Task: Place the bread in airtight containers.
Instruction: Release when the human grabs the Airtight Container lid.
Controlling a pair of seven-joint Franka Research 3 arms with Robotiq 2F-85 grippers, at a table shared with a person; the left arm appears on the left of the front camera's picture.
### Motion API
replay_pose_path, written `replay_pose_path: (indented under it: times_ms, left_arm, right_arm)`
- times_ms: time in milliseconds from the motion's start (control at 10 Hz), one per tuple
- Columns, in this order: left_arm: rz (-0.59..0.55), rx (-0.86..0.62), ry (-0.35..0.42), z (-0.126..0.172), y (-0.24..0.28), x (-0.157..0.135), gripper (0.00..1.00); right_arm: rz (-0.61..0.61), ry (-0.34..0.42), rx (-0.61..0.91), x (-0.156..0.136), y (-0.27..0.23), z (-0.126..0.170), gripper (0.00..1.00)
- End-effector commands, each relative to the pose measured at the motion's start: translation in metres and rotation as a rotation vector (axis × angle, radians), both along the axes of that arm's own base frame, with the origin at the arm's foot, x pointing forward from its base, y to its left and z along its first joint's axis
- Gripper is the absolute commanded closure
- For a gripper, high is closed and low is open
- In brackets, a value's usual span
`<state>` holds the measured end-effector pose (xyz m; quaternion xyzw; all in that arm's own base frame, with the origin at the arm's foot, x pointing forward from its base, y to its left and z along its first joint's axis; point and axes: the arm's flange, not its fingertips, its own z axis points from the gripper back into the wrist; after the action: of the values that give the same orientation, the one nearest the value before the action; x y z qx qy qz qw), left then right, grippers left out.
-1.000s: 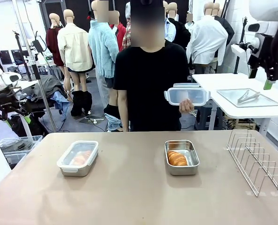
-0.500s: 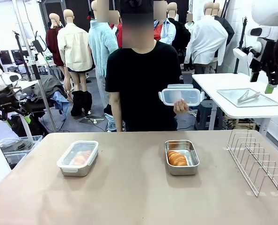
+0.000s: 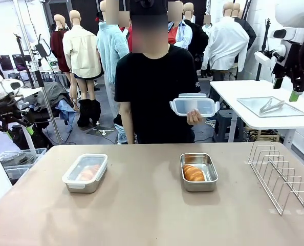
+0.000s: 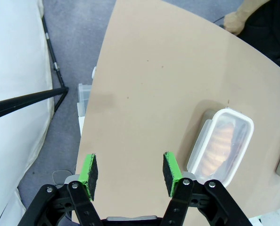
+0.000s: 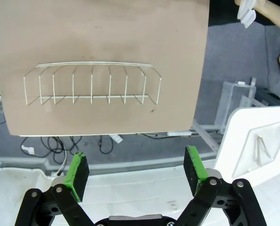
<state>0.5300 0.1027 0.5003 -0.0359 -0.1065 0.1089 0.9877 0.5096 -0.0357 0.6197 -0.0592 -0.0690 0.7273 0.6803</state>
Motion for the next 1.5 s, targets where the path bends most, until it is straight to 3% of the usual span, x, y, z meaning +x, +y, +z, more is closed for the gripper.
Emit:
replay_pose_path:
  times_ms: [0, 1400]
  left_arm:
    - [0.010, 0.017, -0.002, 0.0021, -0.0004, -0.0013, 0.28]
    - [0.010, 0.017, -0.002, 0.0021, -0.0004, -0.0013, 0.28]
  right_arm:
    - [-0.002, 0.009, -0.006, 0.0010, 0.0004, 0.0002, 0.00]
    - [-0.002, 0.009, -0.006, 0.0010, 0.0004, 0.0002, 0.00]
